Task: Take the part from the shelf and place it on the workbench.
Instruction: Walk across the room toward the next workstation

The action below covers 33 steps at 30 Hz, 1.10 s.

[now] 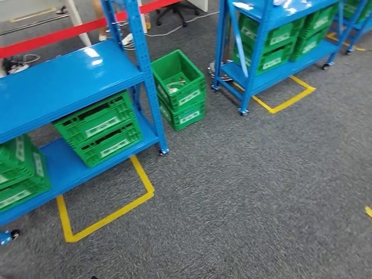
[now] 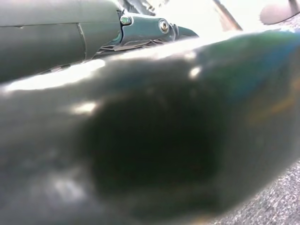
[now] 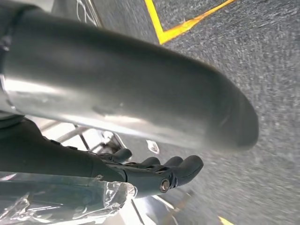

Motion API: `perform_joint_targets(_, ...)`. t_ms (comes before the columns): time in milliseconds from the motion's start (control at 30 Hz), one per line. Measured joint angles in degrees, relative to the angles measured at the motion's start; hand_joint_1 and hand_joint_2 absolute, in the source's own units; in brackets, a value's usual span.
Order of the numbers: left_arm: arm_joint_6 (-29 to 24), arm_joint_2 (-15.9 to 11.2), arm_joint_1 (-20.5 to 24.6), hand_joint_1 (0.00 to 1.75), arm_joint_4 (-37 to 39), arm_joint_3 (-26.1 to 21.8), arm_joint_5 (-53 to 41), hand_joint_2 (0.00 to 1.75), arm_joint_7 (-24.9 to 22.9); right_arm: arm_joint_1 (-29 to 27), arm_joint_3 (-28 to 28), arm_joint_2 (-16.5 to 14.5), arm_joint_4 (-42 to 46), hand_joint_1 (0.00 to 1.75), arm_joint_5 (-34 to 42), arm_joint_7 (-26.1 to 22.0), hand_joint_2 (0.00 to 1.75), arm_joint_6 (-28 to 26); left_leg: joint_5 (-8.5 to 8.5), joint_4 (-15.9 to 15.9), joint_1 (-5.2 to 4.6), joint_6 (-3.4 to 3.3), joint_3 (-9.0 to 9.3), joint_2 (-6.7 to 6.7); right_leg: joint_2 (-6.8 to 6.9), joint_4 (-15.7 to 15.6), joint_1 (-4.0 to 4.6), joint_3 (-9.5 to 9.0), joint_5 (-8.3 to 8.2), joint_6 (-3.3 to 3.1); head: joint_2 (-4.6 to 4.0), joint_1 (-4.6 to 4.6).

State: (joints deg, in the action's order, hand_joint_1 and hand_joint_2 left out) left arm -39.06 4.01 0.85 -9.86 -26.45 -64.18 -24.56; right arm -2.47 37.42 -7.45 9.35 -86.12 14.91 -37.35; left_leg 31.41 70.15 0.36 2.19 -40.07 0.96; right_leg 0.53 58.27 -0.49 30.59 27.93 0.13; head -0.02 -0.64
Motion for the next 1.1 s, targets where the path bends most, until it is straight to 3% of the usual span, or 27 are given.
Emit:
perform_joint_targets(67,0.0,0.01,-0.05,0.0,0.0,0.0,-0.04,0.0,-0.03,0.01,0.0,0.0,0.01,0.0,0.0,0.0,0.0,0.0,0.39,3.08,0.0,-0.02,-1.06,-0.24,1.77,0.01,0.13,0.09,0.05,-0.07,0.0,-0.01)
perform_joint_targets(133,-0.01,-0.02,-0.2,0.0,0.0,-0.01,-0.06,0.0,-0.03,0.12,0.0,0.0,0.01,0.0,0.0,0.0,0.0,0.0,-2.97,-2.48,-0.11,-0.32,2.28,-1.23,3.2,0.01,0.17,-0.06,0.14,0.0,0.0,-0.01)
perform_joint_targets(200,-0.03,-0.05,0.0,0.0,0.0,-0.02,-0.08,0.0,-0.03,0.16,0.0,0.0,0.0,0.0,0.01,0.0,0.0,-0.02,-5.63,-10.12,-0.48,-0.77,6.44,-3.83,4.46,0.14,0.48,-0.08,0.44,0.38,0.0,-0.07)
perform_joint_targets(267,-0.05,-0.05,0.23,0.0,0.0,-0.01,-0.11,0.0,-0.03,0.18,0.0,0.0,0.01,0.0,0.01,-0.03,0.0,-0.07,-6.01,-13.26,-0.79,-1.2,7.87,-4.88,5.63,0.21,0.81,-0.19,0.72,0.93,0.0,0.02)
perform_joint_targets(300,-0.06,-0.04,0.17,0.0,0.0,-0.03,-0.11,0.0,-0.03,0.27,0.0,0.0,0.02,0.0,0.01,-0.05,0.0,-0.09,-6.0,-13.45,-0.79,-1.48,7.81,-4.19,6.24,0.14,0.85,-0.36,0.78,1.18,0.0,0.07)
perform_joint_targets(333,-0.06,-0.02,-0.02,0.0,0.0,-0.04,-0.11,0.0,-0.03,0.4,0.0,0.0,0.03,0.0,0.0,-0.08,0.0,-0.12,-6.11,-13.6,-0.68,-1.76,7.78,-3.56,6.06,0.17,0.78,-0.58,0.91,1.54,0.0,0.18)
perform_joint_targets(400,-0.07,0.02,-0.24,0.0,0.0,-0.09,-0.1,0.0,-0.14,0.52,0.0,-0.01,0.03,0.0,0.01,-0.11,0.0,-0.15,-6.4,-13.86,-0.33,-2.37,7.81,-2.36,3.52,2.22,0.59,0.19,2.42,2.26,0.0,0.45)
perform_joint_targets(467,-0.1,0.03,-0.04,0.0,0.0,-0.13,-0.13,0.0,-0.27,0.26,-0.01,-0.02,0.02,0.0,0.0,-0.14,0.0,-0.15,-6.61,-13.92,-0.12,-2.79,7.68,-1.11,0.51,8.81,0.38,3.29,5.89,2.72,0.0,0.78)
perform_joint_targets(500,-0.12,0.02,0.08,0.0,0.0,-0.16,-0.14,0.0,-0.3,0.09,-0.01,-0.02,0.01,0.0,0.0,-0.15,0.0,-0.15,-6.69,-13.92,-0.11,-2.93,7.59,-0.35,0.02,12.77,0.32,5.25,7.49,2.83,0.0,0.85)
perform_joint_targets(533,-0.13,0.03,0.12,0.0,0.0,-0.19,-0.16,0.0,-0.31,-0.03,-0.01,-0.02,0.0,0.0,0.0,-0.15,0.0,-0.15,-6.73,-13.91,-0.1,-2.97,7.55,0.47,-0.19,15.65,0.29,6.79,8.23,2.92,0.0,0.86)
perform_joint_targets(567,-0.13,0.07,0.08,0.0,0.0,-0.24,-0.17,0.0,-0.32,-0.08,-0.01,-0.02,0.0,0.0,0.01,-0.15,0.0,-0.16,-6.77,-13.89,-0.07,-2.96,7.54,1.28,-0.28,16.58,0.26,7.45,7.83,2.98,0.0,0.91)
perform_joint_targets(633,-0.13,0.19,-0.03,0.0,0.0,-0.37,-0.19,0.0,-0.33,-0.08,0.01,-0.02,0.0,0.0,0.02,-0.15,0.0,-0.19,-6.88,-13.85,0.09,-2.73,7.6,2.99,-0.83,12.2,0.06,5.76,4.26,3.01,0.0,0.92)
perform_joint_targets(700,-0.13,0.24,0.01,0.0,0.0,-0.49,-0.21,0.0,-0.33,-0.05,0.01,-0.03,0.0,0.0,0.02,-0.15,0.0,-0.21,-6.94,-13.58,0.12,-2.11,7.39,4.64,-3.54,4.63,-0.45,2.39,1.01,2.97,0.0,0.93)
perform_joint_targets(767,-0.13,0.21,0.06,0.0,0.0,-0.56,-0.25,0.0,-0.33,0.01,-0.01,-0.04,0.0,0.0,0.01,-0.16,0.0,-0.23,-7.07,-13.38,0.11,-1.28,6.88,6.03,-5.41,1.05,-0.69,0.92,0.4,2.53,0.0,0.91)
perform_joint_targets(833,-0.13,0.14,-0.18,0.0,0.0,-0.6,-0.27,0.0,-0.33,0.13,-0.01,-0.04,0.0,0.0,0.01,-0.17,0.0,-0.25,-7.38,-13.55,0.28,-0.5,6.48,7.08,-4.34,0.84,-0.6,0.7,0.44,1.63,0.0,0.86)
perform_joint_targets(900,-0.12,0.18,-0.49,0.0,0.0,-0.61,-0.27,0.0,-0.33,0.18,0.03,-0.01,0.0,0.0,0.04,-0.13,0.0,-0.28,-6.32,-12.1,0.22,0.02,5.68,5.07,-2.92,0.66,-0.62,0.41,0.13,0.79,0.0,0.51)
perform_joint_targets(967,-0.11,0.27,-0.31,0.0,0.0,-0.61,-0.31,0.0,-0.33,0.03,0.07,0.02,0.0,0.0,0.05,-0.08,0.0,-0.3,-2.62,-6.03,0.07,0.31,2.92,1.37,-1.29,0.53,-0.44,0.42,-0.03,0.3,0.0,0.03)
perform_joint_targets(1000,-0.11,0.27,-0.13,0.0,0.0,-0.61,-0.38,0.0,-0.33,-0.06,0.07,0.02,0.0,0.0,0.04,-0.09,0.0,-0.31,-0.59,-2.01,0.08,0.41,1.08,0.37,-0.37,0.52,-0.29,0.46,0.01,0.16,0.0,-0.09)
perform_joint_targets(1033,-0.11,0.27,-0.03,0.0,0.0,-0.61,-0.44,0.0,-0.33,-0.12,0.07,0.02,0.0,0.0,0.04,-0.09,0.0,-0.31,0.75,1.33,0.09,0.45,-0.43,-0.07,0.57,0.53,-0.15,0.48,0.07,0.09,0.0,-0.1)
perform_joint_targets(1067,-0.11,0.28,-0.03,0.0,0.0,-0.61,-0.5,0.0,-0.33,-0.13,0.07,0.02,0.0,0.0,0.04,-0.09,0.0,-0.32,1.03,2.99,0.07,0.41,-1.08,-0.24,1.44,0.53,-0.04,0.48,0.13,0.03,0.0,-0.09)
perform_joint_targets(1100,-0.1,0.28,-0.1,0.0,0.0,-0.61,-0.54,0.0,-0.34,-0.09,0.07,0.02,0.0,0.0,0.04,-0.1,0.0,-0.33,0.22,2.5,0.04,0.29,-0.66,-0.36,2.23,0.53,0.05,0.44,0.21,-0.01,0.0,-0.1)
